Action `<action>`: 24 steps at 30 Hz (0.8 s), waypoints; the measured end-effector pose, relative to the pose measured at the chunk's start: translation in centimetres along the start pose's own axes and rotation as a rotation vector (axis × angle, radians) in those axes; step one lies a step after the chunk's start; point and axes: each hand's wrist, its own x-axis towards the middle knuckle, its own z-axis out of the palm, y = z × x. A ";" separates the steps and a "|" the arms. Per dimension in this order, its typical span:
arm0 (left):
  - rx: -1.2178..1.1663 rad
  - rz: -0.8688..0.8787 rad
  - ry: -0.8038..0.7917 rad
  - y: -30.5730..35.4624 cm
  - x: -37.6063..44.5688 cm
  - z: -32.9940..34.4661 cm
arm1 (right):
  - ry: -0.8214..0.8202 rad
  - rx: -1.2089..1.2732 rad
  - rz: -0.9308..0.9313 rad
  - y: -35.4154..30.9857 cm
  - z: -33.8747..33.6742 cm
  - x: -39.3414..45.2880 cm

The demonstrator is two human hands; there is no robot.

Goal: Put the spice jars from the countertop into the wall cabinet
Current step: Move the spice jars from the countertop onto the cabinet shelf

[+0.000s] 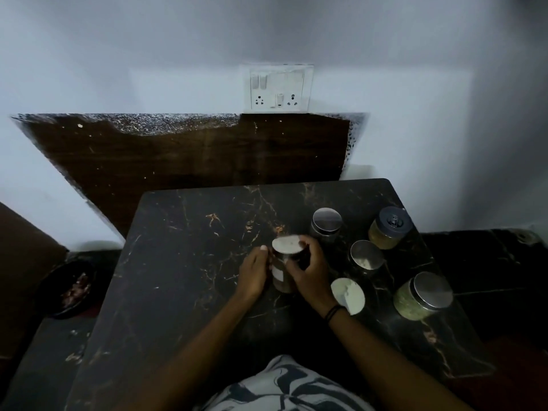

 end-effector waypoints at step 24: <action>-0.333 -0.003 0.088 3.7 -1.0 -1.1 | -0.249 0.584 0.247 -4.8 -1.6 2.2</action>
